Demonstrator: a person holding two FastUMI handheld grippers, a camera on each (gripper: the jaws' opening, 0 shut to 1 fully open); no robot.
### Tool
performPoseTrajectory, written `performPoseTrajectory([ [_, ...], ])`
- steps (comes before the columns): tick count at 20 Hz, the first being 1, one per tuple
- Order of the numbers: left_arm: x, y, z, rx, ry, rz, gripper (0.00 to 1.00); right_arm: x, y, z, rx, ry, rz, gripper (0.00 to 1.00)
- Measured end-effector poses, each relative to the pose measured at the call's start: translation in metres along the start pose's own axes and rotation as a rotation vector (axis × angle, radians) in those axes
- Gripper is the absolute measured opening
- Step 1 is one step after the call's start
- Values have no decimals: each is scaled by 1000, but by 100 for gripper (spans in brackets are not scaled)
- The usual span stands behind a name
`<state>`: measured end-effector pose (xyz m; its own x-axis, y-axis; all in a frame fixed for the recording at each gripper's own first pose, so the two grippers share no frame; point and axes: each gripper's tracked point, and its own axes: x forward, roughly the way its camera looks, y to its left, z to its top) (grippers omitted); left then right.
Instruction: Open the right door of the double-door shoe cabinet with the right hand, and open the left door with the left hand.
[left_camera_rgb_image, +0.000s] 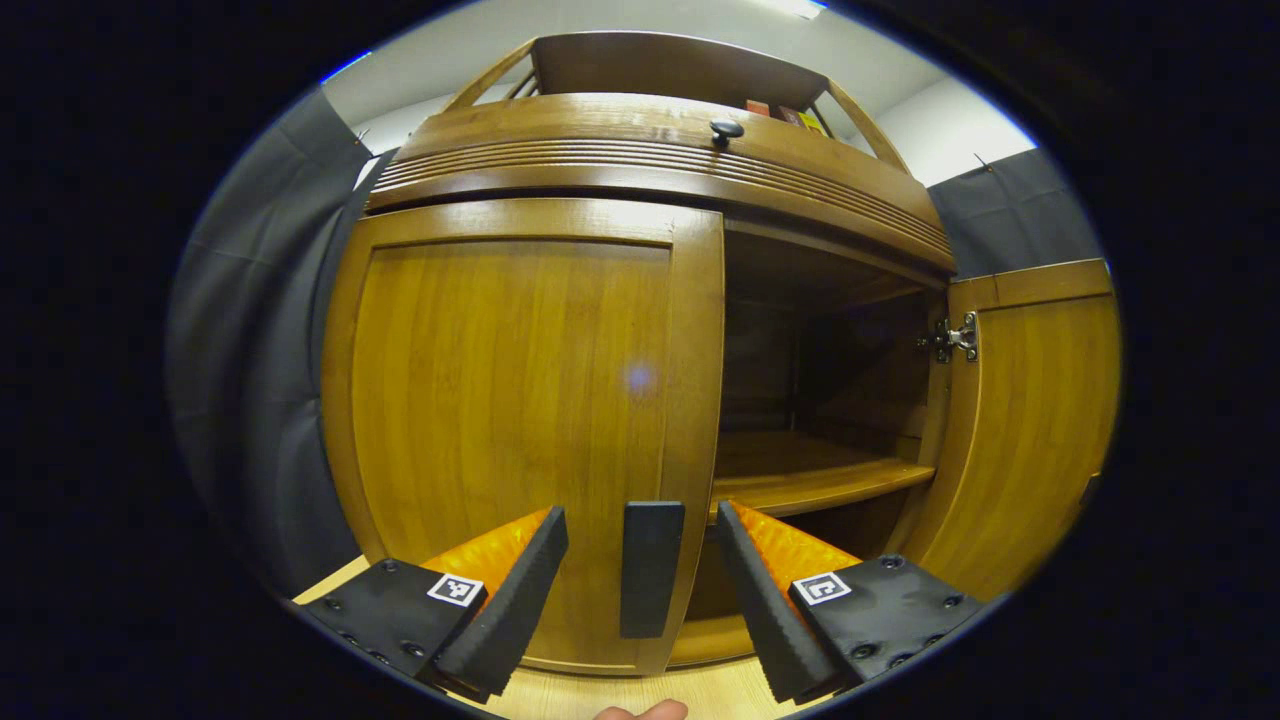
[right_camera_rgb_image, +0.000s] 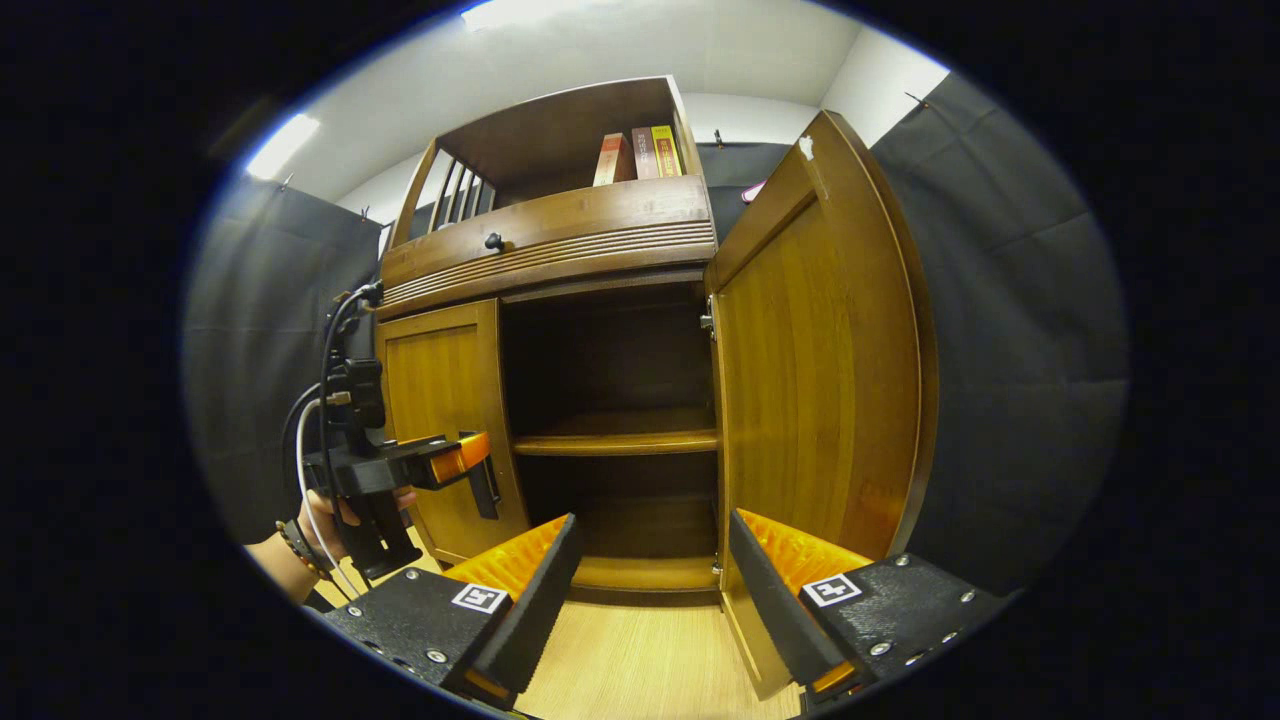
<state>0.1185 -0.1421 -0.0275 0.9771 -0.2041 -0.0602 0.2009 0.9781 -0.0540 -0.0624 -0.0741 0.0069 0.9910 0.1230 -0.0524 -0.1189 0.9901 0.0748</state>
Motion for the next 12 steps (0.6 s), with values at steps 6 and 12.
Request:
performPoseTrajectory([
  [6, 14, 2, -2, 46, 7, 23, 95, 2, -10, 3, 3, -5, -16, 92],
  [12, 30, 3, -11, 23, 22, 20, 94, 5, -11, 5, 0, -8, -16, 92],
])
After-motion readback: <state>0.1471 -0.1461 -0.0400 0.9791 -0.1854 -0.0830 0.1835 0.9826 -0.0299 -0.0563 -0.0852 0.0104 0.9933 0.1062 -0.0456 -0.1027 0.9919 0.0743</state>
